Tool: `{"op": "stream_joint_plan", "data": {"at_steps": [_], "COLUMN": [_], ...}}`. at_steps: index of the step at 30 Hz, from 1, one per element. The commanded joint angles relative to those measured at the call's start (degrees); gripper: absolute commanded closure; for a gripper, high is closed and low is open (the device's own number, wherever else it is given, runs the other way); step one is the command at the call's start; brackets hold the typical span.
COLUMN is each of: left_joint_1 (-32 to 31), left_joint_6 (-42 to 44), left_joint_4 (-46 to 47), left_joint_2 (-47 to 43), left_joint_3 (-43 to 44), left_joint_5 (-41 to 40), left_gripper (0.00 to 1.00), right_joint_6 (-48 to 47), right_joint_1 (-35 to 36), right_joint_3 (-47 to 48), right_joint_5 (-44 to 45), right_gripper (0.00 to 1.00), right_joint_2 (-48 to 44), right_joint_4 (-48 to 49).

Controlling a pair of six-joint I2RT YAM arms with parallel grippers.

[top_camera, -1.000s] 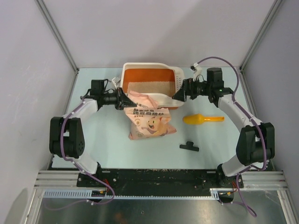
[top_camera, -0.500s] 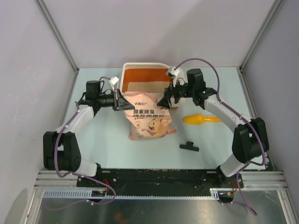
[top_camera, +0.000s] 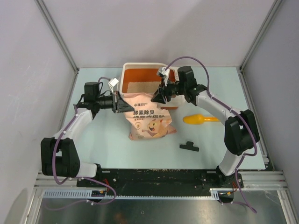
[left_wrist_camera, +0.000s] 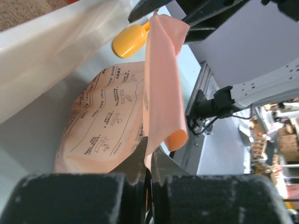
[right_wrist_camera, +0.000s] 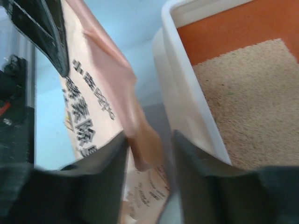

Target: Fill the litter box with clean litter

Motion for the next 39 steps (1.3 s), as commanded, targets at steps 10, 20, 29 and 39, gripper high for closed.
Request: {"op": "stream_joint_plan", "data": {"at_steps": [10, 20, 29, 39], "left_joint_1": [-2.1, -8.3, -15.0, -15.0], "left_joint_6": [28.9, 52.1, 61.2, 62.5], "left_joint_4": [-10.7, -26.4, -28.7, -29.8], "left_joint_2": [-7.7, -3.1, 5.7, 7.0], "left_joint_3": [14.3, 23.5, 26.4, 29.6], "left_joint_5": [-12.5, -18.4, -22.4, -21.6], "left_gripper": [0.31, 0.22, 0.35, 0.95], "right_joint_6": [-11.2, -11.9, -12.2, 1.9], "right_joint_1": [3.6, 6.1, 5.9, 3.3], "right_joint_3": [10.8, 16.3, 15.1, 13.0], "right_joint_5": [-4.5, -4.8, -3.9, 13.6], "right_gripper": [1.00, 1.00, 1.00, 0.50], "right_joint_2": [-4.5, -4.3, -5.5, -7.9], "right_joint_4": [-7.9, -8.9, -9.9, -7.9]}}
